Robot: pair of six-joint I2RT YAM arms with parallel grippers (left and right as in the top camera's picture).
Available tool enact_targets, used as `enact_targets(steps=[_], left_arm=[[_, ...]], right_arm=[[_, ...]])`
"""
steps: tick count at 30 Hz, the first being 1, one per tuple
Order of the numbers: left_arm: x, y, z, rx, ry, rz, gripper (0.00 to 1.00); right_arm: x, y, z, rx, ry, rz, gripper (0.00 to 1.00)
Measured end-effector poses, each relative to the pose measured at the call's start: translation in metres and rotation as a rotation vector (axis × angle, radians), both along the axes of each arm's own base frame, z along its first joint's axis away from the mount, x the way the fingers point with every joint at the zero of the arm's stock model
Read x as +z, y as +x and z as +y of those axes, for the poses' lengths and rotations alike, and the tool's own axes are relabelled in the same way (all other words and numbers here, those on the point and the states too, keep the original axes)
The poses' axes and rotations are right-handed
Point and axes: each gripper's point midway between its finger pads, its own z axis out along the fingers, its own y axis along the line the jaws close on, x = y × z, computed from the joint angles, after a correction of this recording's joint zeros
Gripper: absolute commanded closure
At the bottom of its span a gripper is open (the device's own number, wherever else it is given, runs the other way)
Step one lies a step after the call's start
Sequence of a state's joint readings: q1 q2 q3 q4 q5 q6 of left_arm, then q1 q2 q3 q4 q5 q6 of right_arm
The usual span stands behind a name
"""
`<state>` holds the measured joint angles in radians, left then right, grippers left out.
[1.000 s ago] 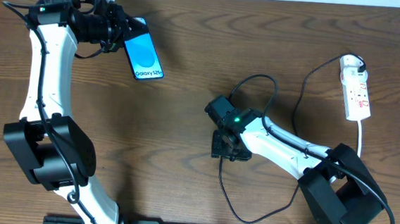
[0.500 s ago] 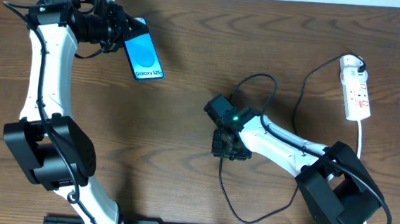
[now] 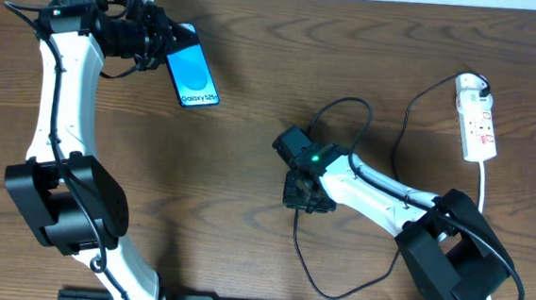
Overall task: Plug charger to phone and switch on socket
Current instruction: 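Grasp the black cable plug with the right gripper and lift it, then carry the plug with the right gripper toward the phone's bottom port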
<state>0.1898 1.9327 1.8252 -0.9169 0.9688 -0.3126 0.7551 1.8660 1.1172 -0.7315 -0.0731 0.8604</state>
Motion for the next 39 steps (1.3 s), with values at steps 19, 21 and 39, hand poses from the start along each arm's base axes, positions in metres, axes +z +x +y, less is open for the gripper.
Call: enact_targets(steps=[19,21,39], left_arm=[[0.000,0.000,0.000,0.000,0.000,0.000,0.92],[0.000,0.000,0.000,0.000,0.000,0.000,0.93],[0.079,0.026,-0.023,-0.139,-0.269,-0.309,0.93]], right_arm=[[0.000,0.004,0.000,-0.009,-0.010,-0.004,0.99],[0.002,0.008,0.003,-0.009,0.012,0.015,0.99],[0.220,0.112,0.073,0.591,1.347,-0.320,0.99]])
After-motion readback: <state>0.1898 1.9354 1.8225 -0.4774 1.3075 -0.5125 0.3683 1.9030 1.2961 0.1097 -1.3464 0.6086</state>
